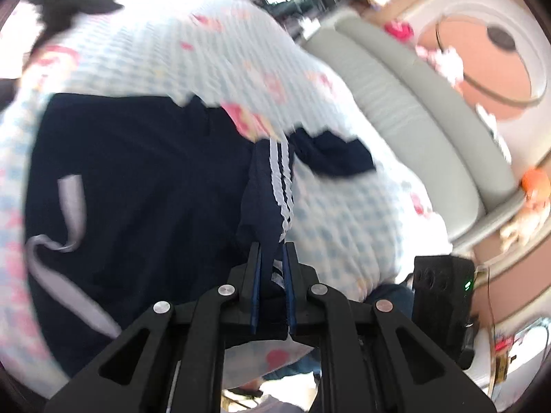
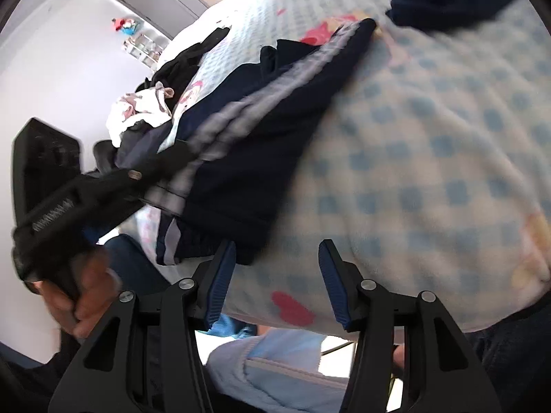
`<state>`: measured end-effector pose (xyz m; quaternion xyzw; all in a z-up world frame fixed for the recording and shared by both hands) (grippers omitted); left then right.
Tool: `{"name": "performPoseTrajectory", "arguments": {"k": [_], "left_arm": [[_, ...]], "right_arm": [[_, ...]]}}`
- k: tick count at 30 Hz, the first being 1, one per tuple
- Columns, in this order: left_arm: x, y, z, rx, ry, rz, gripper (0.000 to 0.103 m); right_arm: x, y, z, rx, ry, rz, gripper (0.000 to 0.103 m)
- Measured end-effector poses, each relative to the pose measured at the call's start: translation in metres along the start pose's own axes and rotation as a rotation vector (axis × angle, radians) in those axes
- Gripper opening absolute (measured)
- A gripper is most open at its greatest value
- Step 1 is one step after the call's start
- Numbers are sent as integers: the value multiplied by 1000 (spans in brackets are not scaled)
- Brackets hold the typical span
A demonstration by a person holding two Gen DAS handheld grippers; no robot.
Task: Fold clothes
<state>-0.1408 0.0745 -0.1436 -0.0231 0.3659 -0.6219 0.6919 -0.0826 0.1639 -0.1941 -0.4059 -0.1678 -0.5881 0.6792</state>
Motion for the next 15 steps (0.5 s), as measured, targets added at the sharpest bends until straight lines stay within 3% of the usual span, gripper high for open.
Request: {"name": "performPoseTrajectory", "arguments": {"k": [6, 11, 15], "left_arm": [[61, 6, 6, 10, -46, 133, 12], [82, 12, 18, -17, -12, 166, 12], [85, 26, 1, 67, 51, 213, 15]], "right_arm": [[-3, 9, -11, 39, 40, -12, 52], [-7, 12, -13, 41, 32, -61, 52], [3, -8, -18, 9, 23, -64, 52]]}}
Point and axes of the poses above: each gripper's, at about its wrist camera, not at the fingertips, and z roughly against the way its jaws point, x to its left, y to its underside, the point moved 10 cm from there along -z, roughly the way its jaws point, and after that the axes turned 14 degrees about -y, right-handed, at the moved point
